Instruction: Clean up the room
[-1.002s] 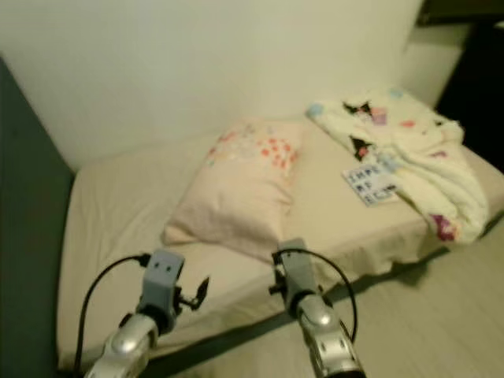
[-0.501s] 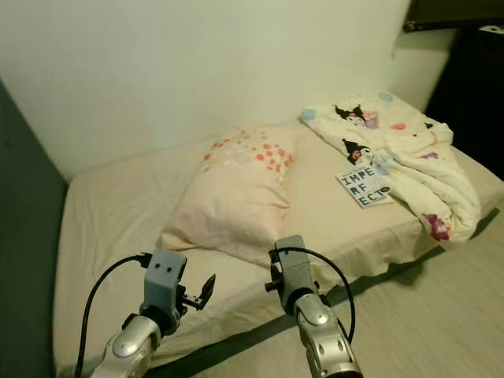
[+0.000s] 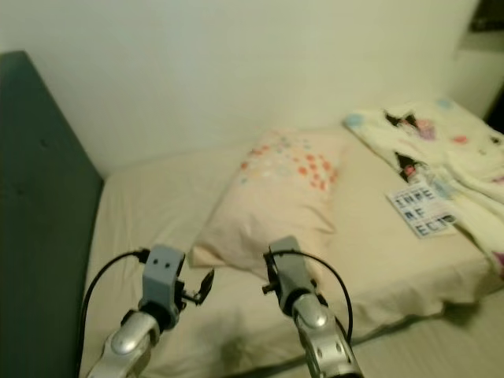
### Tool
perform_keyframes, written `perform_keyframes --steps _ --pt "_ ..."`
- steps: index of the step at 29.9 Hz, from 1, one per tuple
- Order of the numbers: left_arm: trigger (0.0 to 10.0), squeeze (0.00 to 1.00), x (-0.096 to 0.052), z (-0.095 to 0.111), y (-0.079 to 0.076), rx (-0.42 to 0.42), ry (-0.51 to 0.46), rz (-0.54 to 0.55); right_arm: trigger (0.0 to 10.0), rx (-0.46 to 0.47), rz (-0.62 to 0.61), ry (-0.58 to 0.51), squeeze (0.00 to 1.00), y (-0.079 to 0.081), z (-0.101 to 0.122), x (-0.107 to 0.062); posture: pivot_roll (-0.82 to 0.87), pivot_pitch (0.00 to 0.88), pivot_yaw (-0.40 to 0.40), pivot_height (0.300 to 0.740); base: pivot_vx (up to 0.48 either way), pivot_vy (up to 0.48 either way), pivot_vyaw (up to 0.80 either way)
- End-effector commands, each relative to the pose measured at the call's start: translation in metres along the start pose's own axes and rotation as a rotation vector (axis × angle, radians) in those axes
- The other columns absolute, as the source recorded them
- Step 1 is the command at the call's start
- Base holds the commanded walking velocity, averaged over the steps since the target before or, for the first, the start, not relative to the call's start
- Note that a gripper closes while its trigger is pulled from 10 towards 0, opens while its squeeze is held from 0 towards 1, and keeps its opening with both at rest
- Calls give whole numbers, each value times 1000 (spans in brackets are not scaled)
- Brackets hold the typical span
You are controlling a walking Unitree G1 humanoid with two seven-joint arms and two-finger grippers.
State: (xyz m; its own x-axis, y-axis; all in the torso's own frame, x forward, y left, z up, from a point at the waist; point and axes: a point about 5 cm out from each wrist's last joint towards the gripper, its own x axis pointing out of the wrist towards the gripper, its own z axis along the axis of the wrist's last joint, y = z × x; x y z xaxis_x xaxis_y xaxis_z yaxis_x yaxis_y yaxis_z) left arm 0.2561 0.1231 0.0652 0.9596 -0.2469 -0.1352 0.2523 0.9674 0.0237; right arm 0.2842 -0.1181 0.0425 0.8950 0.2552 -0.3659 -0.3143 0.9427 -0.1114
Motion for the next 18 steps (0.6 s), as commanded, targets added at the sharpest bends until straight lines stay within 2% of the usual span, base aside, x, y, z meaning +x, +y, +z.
perform_keyframes --steps 1,18 --pt "10000 0 -3 -3 2 6 8 9 10000 6 10 0 0 4 0 0 -55 81 3 740 0 0 0" --pt "10000 0 -4 -5 7 30 11 39 10000 15 17 -30 0 4 5 2 -51 64 -1 740 0 0 0"
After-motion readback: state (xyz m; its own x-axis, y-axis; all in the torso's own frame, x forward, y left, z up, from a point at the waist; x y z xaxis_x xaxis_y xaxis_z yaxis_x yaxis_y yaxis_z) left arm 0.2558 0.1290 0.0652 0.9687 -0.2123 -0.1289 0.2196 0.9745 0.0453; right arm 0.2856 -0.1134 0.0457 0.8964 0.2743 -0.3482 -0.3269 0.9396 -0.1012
